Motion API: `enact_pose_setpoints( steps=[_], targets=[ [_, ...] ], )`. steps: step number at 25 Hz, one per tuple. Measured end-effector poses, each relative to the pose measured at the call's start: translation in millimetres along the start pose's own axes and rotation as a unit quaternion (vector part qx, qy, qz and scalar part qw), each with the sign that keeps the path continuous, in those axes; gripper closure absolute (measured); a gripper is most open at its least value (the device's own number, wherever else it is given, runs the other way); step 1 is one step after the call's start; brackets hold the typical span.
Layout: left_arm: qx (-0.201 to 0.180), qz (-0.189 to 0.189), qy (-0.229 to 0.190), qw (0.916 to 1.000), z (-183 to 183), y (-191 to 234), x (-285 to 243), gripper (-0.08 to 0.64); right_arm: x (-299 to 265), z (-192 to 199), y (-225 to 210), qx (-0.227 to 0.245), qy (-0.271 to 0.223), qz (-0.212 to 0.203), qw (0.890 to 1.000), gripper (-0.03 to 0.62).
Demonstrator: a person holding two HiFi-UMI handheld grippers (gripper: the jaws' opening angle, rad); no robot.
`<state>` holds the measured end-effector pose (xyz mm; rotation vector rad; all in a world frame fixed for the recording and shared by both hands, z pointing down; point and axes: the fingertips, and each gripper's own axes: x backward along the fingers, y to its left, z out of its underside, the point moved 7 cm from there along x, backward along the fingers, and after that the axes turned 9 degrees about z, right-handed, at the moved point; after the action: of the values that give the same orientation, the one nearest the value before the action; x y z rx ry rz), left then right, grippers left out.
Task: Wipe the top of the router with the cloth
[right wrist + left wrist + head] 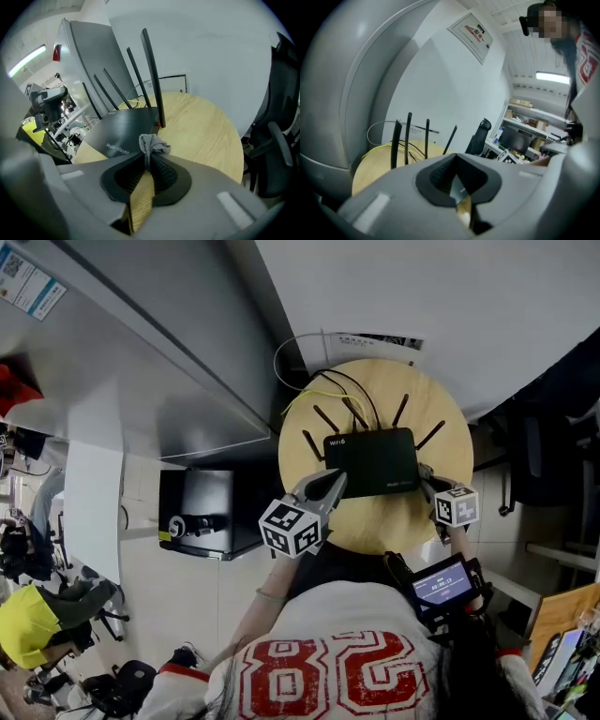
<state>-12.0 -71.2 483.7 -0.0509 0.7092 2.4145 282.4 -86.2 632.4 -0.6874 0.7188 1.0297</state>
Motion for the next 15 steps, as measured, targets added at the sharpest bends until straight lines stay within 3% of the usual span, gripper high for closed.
enact_pose_setpoints(
  steps=[15],
  targets=[
    [-0.011,0.049,0.032,0.9982,11,-23,-22,0.558,25,54,23,-0.030,0.016,0.008,0.999,0.554]
  ],
)
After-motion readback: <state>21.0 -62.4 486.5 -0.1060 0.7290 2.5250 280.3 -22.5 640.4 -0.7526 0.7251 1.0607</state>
